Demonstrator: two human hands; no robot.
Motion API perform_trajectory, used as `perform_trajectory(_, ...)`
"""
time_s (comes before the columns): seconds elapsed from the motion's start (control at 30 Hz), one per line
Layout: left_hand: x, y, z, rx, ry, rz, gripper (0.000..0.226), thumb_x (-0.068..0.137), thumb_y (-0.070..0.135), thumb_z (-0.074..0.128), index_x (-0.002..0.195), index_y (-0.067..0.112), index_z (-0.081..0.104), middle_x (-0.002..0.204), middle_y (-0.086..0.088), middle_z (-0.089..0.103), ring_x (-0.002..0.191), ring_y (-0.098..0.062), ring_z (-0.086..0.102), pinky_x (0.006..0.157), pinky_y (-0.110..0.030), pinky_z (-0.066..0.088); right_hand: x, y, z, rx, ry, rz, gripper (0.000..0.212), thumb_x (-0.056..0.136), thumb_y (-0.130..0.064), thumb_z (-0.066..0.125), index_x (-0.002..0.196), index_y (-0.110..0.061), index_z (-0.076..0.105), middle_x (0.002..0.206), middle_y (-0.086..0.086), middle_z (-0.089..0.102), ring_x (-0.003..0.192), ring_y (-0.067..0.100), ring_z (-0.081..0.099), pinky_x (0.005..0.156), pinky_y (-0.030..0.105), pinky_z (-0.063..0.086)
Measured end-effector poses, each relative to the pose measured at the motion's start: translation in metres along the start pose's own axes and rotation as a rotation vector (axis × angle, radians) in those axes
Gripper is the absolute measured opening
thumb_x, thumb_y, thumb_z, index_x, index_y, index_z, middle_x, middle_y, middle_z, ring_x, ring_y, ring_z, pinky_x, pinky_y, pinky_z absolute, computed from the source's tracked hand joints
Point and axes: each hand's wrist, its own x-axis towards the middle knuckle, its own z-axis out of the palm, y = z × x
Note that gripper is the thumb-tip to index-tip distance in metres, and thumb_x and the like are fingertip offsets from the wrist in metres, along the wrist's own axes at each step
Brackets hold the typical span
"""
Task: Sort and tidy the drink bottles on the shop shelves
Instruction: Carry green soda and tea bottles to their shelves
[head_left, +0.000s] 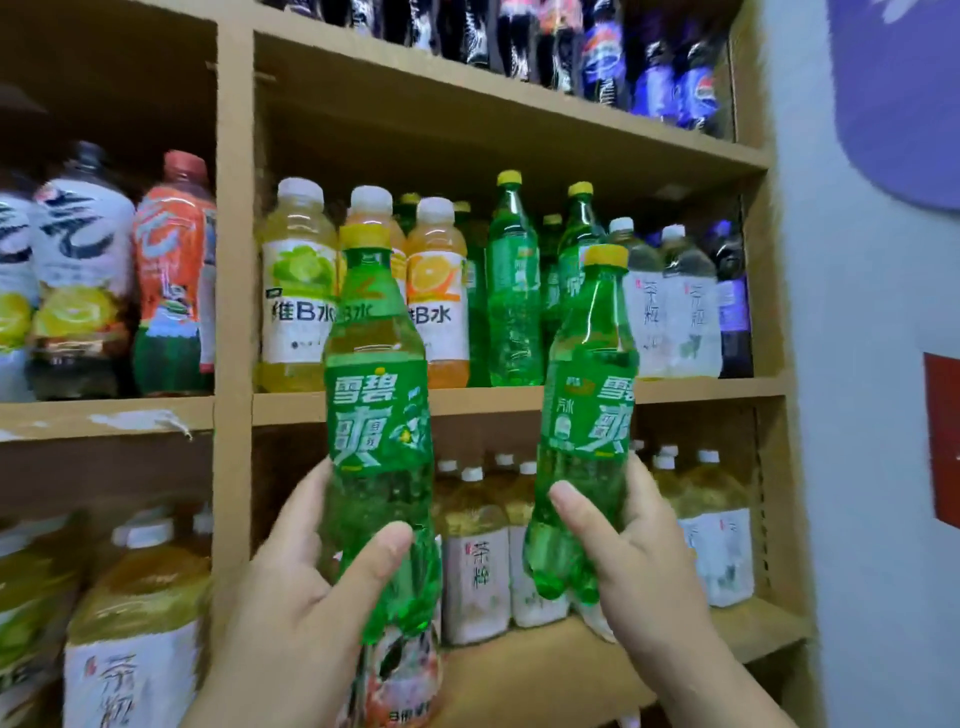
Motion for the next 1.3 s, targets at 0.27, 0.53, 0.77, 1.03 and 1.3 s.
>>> perform_trajectory(0.27, 0.009, -0.01, 0.077, -0.071, -0.094, -0.069, 0.046, 0.069, 0.042, 0.076, 0.111, 0.056, 0.063, 0.107, 0.014, 0.076, 0.098, -0.006, 0.072, 0.075, -0.022, 0.055, 0.018, 0.013, -0.027, 0.134, -0.108, 0.017, 0.04, 0.084, -0.055, 0.071, 0.12, -0.043, 0.06, 0.111, -0.034, 0.069, 0.106, -0.012, 0.063, 0.085, 0.015, 0.048)
perform_trajectory(0.53, -0.002, -0.025, 0.105, 0.054, -0.182, -0.029, 0.051, 0.087, 0.048, 0.067, 0.134, 0.051, 0.049, 0.127, 0.026, 0.065, 0.119, 0.004, 0.061, 0.1, -0.037, 0.05, 0.022, 0.053, -0.074, 0.021, -0.115, 0.031, 0.069, 0.082, -0.068, 0.071, 0.142, -0.045, 0.047, 0.133, -0.028, 0.061, 0.124, -0.007, 0.055, 0.104, 0.029, 0.048)
perform_trajectory(0.77, -0.055, -0.086, 0.118, 0.226, -0.149, -0.13, 0.07, 0.084, 0.028, 0.073, 0.122, 0.074, 0.035, 0.12, 0.058, 0.045, 0.118, 0.024, 0.049, 0.094, -0.007, 0.042, -0.004, 0.119, -0.08, -0.105, -0.181, 0.222, 0.051, 0.092, -0.037, 0.073, 0.124, -0.058, 0.039, 0.114, -0.054, 0.051, 0.109, -0.032, 0.045, 0.091, 0.004, 0.039)
perform_trajectory(1.03, -0.042, -0.134, 0.139, 0.537, -0.122, -0.222, 0.084, 0.092, 0.035, 0.07, 0.158, 0.024, 0.018, 0.139, 0.022, 0.03, 0.132, -0.006, 0.036, 0.112, -0.028, 0.03, 0.001, 0.171, -0.054, -0.227, -0.26, 0.299, 0.087, 0.092, -0.039, 0.073, 0.159, -0.029, 0.018, 0.137, -0.03, 0.025, 0.131, -0.006, 0.023, 0.108, 0.014, 0.021)
perform_trajectory(1.3, -0.028, -0.169, 0.148, 0.549, -0.015, -0.286, 0.072, 0.091, 0.028, 0.073, 0.149, 0.022, 0.032, 0.137, 0.006, 0.053, 0.125, -0.016, 0.051, 0.107, -0.038, 0.043, 0.012, 0.193, -0.043, -0.246, -0.317, 0.304, 0.068, 0.094, -0.036, 0.072, 0.142, -0.043, 0.025, 0.122, -0.04, 0.038, 0.125, -0.007, 0.039, 0.11, 0.021, 0.032)
